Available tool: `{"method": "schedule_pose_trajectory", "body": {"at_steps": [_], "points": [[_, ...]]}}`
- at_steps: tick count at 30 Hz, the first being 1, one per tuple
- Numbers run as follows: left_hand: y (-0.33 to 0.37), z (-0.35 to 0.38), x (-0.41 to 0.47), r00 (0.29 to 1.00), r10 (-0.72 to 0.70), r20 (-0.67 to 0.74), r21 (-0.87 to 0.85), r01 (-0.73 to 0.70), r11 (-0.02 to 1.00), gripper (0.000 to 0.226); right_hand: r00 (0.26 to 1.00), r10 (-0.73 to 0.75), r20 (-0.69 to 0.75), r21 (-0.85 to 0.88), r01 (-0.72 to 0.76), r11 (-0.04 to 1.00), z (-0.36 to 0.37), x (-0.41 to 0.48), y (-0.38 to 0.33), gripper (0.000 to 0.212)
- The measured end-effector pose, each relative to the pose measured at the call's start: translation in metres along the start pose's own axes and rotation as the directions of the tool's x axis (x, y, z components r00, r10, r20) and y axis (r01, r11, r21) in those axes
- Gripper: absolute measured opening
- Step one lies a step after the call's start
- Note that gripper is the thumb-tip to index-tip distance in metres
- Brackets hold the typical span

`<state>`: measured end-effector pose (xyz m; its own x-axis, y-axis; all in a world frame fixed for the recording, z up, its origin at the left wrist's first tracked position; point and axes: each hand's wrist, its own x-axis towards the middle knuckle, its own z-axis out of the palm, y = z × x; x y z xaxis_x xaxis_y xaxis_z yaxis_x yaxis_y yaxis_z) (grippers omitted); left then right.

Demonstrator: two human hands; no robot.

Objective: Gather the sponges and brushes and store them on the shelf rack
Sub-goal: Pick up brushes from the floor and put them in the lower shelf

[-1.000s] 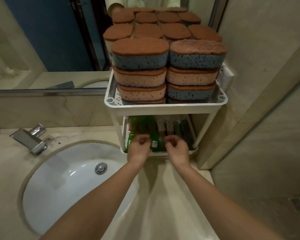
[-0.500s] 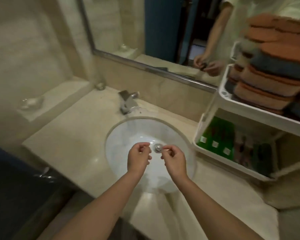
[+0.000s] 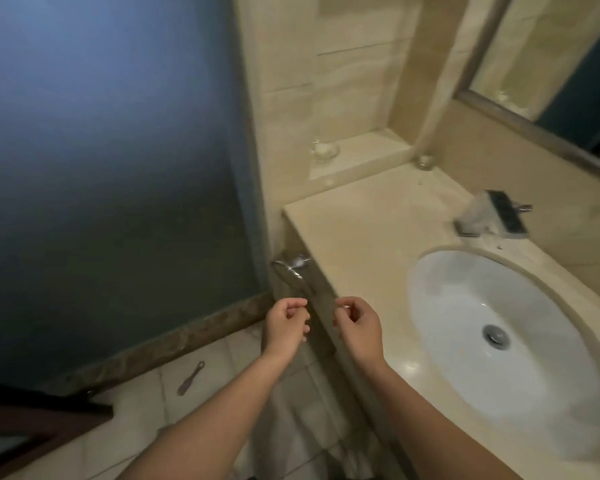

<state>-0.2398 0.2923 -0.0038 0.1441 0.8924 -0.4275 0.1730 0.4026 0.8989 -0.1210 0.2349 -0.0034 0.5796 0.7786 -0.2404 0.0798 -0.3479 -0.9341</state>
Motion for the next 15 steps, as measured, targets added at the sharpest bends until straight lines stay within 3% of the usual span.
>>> {"method": "schedule_pose_trajectory", "body": {"at_steps": [9,15], "points": [[-0.053,-0.193,0.021,0.974,-0.094,-0.206,0.012,0.098,0.995,0.016,0.972,0.016,0.234,0.003,-0.017,1.0,0.183,-0.045,-0.005,0.015],[-0.094,-0.281,0.018,0.926,-0.192,-0.326,-0.061,0.182,0.981,0.019,0.913,0.11,0.392,-0.118,-0.069,0.991,0.26,-0.07,0.007,0.016]]}}
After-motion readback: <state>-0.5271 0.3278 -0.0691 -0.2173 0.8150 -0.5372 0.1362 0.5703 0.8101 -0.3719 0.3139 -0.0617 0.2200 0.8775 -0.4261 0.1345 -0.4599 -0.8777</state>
